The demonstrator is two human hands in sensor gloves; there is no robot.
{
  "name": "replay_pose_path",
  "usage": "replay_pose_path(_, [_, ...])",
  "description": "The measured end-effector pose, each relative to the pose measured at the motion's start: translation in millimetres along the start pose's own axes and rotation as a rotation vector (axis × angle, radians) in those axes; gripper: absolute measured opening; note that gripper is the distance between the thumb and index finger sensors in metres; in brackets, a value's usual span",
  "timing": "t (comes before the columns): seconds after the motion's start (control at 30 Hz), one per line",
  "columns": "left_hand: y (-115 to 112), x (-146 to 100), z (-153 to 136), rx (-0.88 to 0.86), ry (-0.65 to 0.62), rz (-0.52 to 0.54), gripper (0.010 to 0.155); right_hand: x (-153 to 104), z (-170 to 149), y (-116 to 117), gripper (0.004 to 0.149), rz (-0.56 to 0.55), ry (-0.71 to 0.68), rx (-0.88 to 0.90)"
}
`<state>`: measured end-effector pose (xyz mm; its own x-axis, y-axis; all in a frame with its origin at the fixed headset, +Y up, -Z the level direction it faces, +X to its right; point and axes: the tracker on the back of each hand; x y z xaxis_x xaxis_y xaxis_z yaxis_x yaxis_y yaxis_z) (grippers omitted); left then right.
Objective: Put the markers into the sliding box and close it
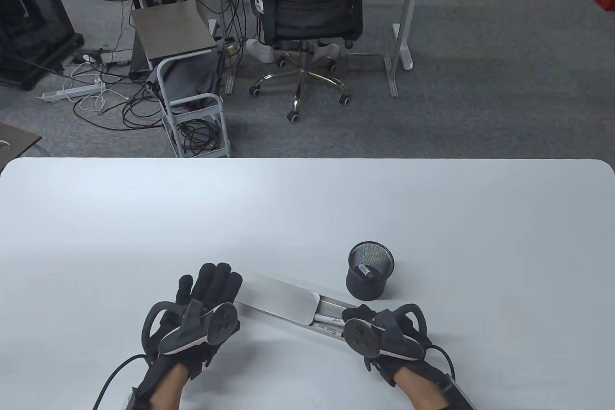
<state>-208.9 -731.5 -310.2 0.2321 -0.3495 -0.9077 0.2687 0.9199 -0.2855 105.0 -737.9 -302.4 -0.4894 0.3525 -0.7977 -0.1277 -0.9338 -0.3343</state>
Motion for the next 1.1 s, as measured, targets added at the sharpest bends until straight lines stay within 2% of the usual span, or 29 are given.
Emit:
replay_pose_path(0.43, [1, 0, 0, 0.007, 0.004, 0.008, 0.09, 4, 10, 6, 0.034, 0.01, -0.066, -0.056])
replay_pose_path(0.87, [1, 0, 1, 0.005, 0.002, 0.006, 0.09, 4, 12, 4, 0.035, 0.019, -0.065, -0.072])
replay_pose_path(1.03, [1, -1, 0, 0.008, 0.007, 0.014, 0.09, 3, 2, -10, 0.039, -0.061, -0.016, -0.042])
replay_pose_path(1.1, [1, -1, 0, 0.01, 0.009, 0.013, 0.09, 2, -4, -20, 0.04, -0.128, 0.017, -0.013])
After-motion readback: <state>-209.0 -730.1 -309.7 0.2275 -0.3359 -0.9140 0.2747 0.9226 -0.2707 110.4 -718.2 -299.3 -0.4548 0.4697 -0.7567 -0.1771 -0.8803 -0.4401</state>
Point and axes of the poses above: the tracker on the back of each hand, its own z axis roughly to the thumb side, its own x axis roughly from the wrist to the fingertips, y = z × x, and after that the axes turned 15 degrees about -z, right-handed
